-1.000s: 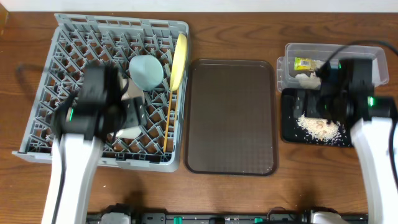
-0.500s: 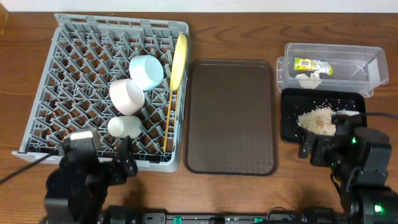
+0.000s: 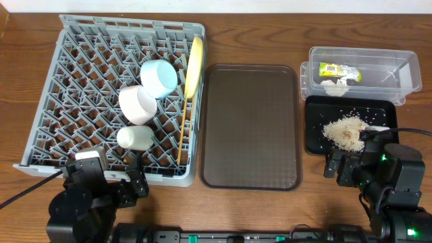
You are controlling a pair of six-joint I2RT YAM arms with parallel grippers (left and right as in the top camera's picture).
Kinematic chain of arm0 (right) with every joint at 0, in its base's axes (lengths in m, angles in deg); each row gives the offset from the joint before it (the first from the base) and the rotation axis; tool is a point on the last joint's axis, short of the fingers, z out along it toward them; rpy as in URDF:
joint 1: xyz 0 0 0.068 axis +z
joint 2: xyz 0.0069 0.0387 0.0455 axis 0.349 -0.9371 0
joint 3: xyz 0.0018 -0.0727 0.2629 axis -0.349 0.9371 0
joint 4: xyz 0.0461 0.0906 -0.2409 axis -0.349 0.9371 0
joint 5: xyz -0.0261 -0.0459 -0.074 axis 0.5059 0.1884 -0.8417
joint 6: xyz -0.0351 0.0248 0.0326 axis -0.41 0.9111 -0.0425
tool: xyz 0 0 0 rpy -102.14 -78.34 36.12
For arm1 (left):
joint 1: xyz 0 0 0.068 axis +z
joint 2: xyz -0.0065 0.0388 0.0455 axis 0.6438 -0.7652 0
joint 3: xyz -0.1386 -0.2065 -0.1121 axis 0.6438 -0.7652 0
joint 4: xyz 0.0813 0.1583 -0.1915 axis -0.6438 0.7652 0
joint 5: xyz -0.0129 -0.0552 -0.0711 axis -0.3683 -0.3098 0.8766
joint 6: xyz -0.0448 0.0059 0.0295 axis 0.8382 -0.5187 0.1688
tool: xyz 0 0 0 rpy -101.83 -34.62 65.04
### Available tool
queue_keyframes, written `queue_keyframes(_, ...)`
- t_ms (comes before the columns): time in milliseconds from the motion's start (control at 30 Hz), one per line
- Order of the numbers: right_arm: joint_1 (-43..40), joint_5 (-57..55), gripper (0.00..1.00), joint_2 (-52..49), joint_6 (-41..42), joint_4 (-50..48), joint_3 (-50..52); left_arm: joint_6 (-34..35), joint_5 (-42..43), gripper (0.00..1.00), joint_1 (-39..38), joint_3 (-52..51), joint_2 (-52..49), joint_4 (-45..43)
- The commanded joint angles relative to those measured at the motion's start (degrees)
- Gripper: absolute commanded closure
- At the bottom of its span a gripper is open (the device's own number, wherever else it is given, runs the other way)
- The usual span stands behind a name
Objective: Sort waste into correct bins and load items into the dishwasher
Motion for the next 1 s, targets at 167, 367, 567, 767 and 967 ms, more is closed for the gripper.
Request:
queue_keyframes(167,0.44,-1.36,0.0,0.48,0.26,0.5,0.59,-1.18,-0.5,0.02,-0.02,-0.28,0.11,0.13)
queue_keyframes(367,2.56,-2.49,0.01,6.25,-3.28,-8.94,4.07,-1.18,-0.48,0.02,-0.02,-0.28,0.11,0.13)
queue_keyframes(567,6.99,-2.49,0.01,21.7,-5.75,-26.36,18.14,-1.18,-0.5,0.02,-0.02,-0.28,0.11,0.13)
queue_keyframes(767,8.41,-2.03,0.01,34.29,-5.05,-45.79,35.34,-1.18,-0.48,0.02,-0.02,-0.28,0.11,0.13)
queue_keyframes(967,8.39,-2.08,0.01,35.82,-5.07,-64.43,45.86,-1.18,-0.5,0.02,-0.02,-0.28,0.11,0.13)
